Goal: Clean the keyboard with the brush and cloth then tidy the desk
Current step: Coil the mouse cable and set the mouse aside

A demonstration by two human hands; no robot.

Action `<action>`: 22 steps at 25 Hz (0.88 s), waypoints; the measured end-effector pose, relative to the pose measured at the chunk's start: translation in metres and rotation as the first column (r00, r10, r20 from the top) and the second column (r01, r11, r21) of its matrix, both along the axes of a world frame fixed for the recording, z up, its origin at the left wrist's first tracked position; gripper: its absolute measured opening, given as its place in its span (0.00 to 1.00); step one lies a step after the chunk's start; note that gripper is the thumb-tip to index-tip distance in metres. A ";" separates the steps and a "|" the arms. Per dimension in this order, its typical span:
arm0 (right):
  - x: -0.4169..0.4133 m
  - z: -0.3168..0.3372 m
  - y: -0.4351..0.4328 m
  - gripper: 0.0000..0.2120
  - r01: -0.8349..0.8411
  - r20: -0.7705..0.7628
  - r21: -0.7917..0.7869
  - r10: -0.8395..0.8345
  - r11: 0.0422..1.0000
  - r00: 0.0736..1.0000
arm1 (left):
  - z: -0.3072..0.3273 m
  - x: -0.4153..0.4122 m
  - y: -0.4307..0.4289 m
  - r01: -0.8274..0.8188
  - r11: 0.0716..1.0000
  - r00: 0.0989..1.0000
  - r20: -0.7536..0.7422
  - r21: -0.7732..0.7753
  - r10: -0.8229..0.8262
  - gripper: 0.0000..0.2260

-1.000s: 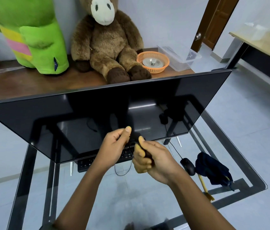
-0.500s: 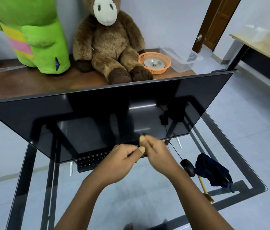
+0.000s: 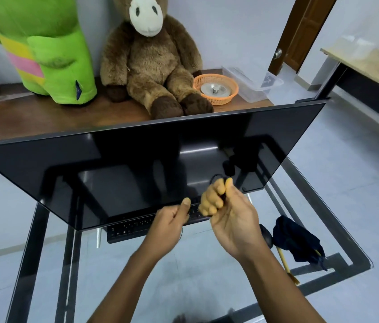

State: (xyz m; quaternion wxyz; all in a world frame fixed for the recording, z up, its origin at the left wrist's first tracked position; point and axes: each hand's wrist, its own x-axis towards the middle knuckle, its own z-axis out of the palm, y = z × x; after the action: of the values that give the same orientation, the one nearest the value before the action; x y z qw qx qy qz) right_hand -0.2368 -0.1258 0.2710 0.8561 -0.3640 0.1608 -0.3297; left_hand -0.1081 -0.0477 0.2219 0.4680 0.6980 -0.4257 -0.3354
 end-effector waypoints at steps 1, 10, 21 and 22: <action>0.000 -0.002 -0.003 0.14 0.078 0.000 -0.037 -0.078 0.996 0.997 | -0.001 -0.004 0.003 0.047 0.999 0.999 0.015 0.025 -0.047 0.23; -0.017 -0.034 -0.010 0.19 -0.419 -0.740 -0.610 -0.295 0.672 0.604 | 0.046 0.002 0.023 0.295 0.934 0.850 0.390 0.202 -0.353 0.12; -0.018 -0.021 -0.009 0.11 -0.545 -0.445 -0.066 0.464 0.836 0.766 | 0.043 0.004 0.007 0.102 0.970 0.994 -0.010 -0.223 -0.106 0.06; -0.019 -0.021 -0.009 0.11 -0.552 -0.411 -0.042 0.489 0.833 0.769 | 0.040 0.002 0.006 0.087 0.967 0.994 -0.043 -0.238 -0.100 0.06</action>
State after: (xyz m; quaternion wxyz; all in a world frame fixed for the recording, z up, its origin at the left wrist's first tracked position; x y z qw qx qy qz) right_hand -0.2554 -0.1347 0.2496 0.8331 -0.5191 0.1906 -0.0130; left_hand -0.1058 -0.0421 0.2621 0.5426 0.6071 -0.4820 -0.3234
